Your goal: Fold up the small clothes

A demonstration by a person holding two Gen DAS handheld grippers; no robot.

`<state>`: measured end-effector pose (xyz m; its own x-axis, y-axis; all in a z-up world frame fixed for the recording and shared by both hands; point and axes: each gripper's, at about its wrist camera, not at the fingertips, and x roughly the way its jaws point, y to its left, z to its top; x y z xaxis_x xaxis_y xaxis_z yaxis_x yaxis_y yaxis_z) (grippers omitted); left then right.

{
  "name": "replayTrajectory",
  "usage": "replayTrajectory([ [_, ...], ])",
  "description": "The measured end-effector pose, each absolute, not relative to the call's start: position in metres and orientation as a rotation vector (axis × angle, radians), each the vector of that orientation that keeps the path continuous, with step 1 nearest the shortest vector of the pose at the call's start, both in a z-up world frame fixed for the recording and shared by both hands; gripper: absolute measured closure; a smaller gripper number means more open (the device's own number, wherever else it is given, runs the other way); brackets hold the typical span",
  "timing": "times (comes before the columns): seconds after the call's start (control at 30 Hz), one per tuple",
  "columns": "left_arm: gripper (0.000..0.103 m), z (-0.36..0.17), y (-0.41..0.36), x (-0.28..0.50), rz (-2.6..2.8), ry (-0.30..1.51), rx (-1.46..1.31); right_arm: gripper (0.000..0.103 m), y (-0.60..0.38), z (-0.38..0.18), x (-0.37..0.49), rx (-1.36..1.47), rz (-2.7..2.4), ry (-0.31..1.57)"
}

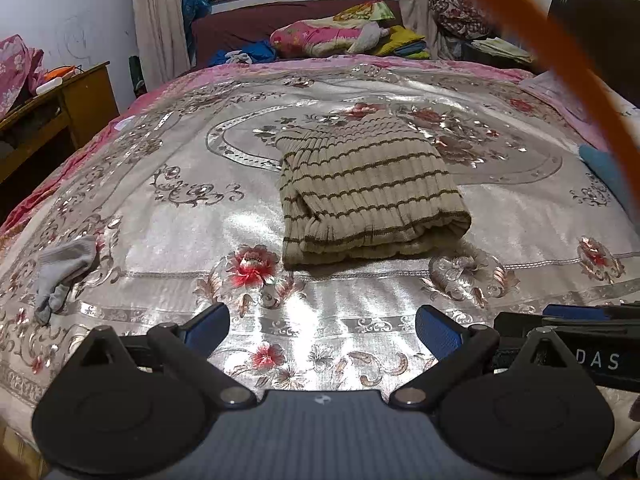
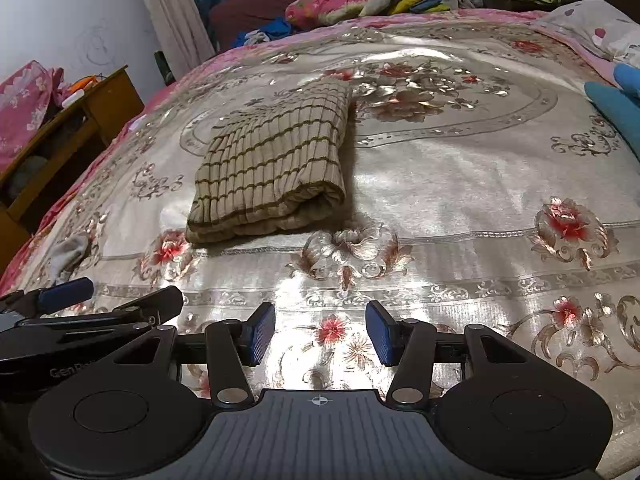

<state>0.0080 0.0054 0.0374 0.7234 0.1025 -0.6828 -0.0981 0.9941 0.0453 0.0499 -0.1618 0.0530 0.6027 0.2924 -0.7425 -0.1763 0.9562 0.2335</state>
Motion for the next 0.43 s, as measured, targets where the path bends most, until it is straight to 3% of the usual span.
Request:
replayTrajectory([
  [0.43, 0.0, 0.0366, 0.005, 0.0076, 0.116, 0.755, 0.006, 0.053, -0.1613, 0.0522, 0.0514, 0.146, 0.273, 0.891],
])
